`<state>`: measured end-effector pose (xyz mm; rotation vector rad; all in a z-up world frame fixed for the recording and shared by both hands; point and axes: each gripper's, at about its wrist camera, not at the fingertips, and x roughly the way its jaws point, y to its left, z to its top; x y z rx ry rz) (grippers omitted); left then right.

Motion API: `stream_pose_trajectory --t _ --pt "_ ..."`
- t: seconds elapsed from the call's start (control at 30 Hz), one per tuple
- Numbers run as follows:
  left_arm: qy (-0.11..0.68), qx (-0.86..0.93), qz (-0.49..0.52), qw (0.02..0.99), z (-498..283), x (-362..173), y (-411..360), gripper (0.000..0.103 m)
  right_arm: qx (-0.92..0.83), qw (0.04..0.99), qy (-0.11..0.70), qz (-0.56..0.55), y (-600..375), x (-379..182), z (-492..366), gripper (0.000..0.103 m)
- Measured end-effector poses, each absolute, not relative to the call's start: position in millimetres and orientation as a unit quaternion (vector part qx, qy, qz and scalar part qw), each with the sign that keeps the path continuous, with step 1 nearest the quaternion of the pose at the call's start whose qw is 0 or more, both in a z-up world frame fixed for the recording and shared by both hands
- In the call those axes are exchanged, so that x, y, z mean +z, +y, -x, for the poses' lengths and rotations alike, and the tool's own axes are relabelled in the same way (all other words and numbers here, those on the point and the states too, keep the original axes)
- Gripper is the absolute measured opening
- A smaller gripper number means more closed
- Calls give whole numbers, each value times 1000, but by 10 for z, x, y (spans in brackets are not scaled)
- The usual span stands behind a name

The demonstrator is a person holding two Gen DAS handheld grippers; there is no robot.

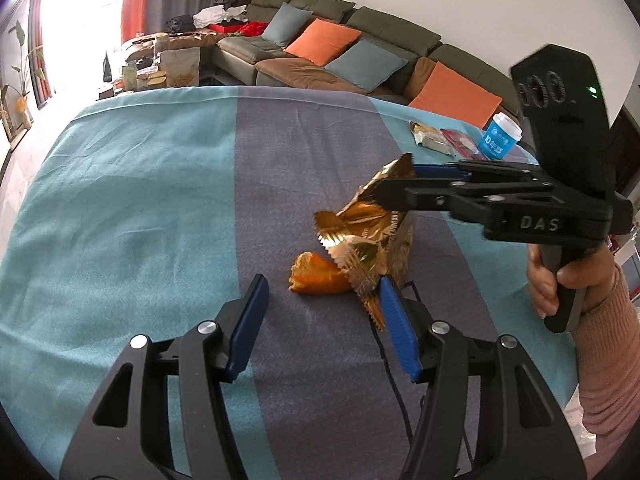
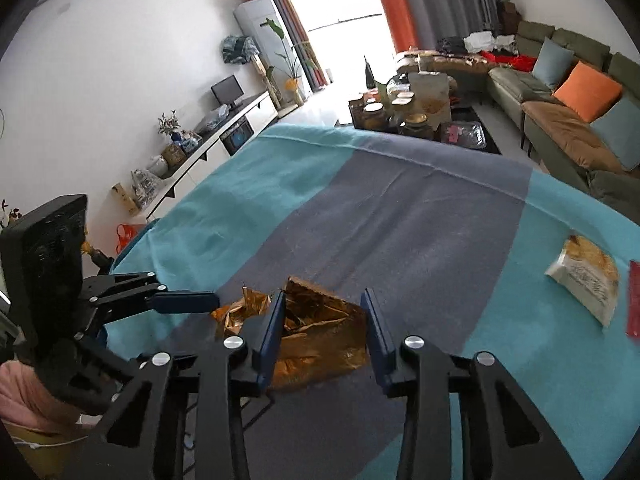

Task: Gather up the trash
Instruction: 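Grasp a second orange peel with the left tool while the right tool holds the gold bag, then lift the orange peel and gold bag and turn toward the teal bin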

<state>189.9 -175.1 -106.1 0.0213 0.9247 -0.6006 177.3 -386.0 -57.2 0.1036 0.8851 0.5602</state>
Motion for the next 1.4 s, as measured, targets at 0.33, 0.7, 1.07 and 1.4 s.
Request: stream_pose_trajectory --t 0.33,0.7,1.07,1.4 --pt "440 -295 3 848 -1919 -1034 -1726 56 228 889 381 -109 -4357 -402 -1357 23" --pt "440 -309 -26 843 -1938 -1042 -1921 39 192 893 367 -176 -4577 -504 -1239 23" --pt "417 -301 -17 857 -1695 -944 -1790 28 198 894 354 -192 -4455 -523 -1183 23" --pt "396 -277 3 876 -1412 -811 -1386 24 210 896 338 -198 -4229 -493 -1105 23"
